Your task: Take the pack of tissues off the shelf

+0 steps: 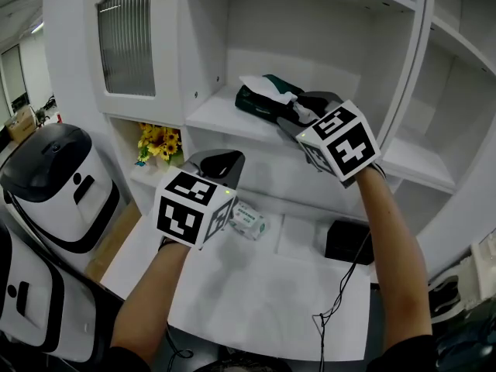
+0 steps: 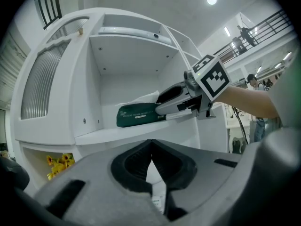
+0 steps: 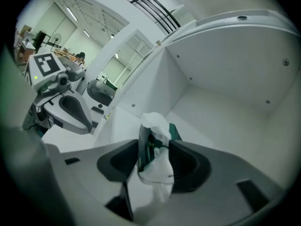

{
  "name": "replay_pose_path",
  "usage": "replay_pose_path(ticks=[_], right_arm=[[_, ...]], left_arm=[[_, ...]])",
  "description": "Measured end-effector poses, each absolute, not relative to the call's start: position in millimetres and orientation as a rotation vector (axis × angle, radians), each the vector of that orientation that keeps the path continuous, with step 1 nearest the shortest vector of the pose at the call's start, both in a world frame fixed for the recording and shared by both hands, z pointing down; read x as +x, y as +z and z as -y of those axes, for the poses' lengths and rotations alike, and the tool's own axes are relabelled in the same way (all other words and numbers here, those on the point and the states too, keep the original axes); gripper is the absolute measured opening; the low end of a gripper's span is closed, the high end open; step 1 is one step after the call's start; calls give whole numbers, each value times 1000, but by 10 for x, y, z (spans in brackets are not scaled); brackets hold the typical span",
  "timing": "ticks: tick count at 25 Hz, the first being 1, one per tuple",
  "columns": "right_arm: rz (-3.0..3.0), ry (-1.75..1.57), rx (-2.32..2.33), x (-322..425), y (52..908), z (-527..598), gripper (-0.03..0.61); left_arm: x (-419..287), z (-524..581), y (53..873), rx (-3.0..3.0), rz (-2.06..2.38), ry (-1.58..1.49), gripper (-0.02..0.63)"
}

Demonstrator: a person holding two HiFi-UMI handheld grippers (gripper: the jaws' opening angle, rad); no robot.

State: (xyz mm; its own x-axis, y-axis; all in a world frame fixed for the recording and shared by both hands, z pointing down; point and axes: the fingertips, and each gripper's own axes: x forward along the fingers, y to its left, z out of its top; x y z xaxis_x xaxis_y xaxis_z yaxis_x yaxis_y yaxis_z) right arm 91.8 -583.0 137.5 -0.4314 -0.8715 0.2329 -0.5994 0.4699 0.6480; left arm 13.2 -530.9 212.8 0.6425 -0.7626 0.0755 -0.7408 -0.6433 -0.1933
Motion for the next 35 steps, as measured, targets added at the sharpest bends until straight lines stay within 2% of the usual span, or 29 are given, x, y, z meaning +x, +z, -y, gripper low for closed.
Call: replay_pose_path(ticks=[18,35], right_arm=[[2141,-631,1164,870,1536,5910,60],[2236,-710,1285,784,1347,5809,29]], left_arm=[[10,5382,2168,-2710,-1290,-220,9],[-310,5262,2197,-2657,-1390,-239,9]])
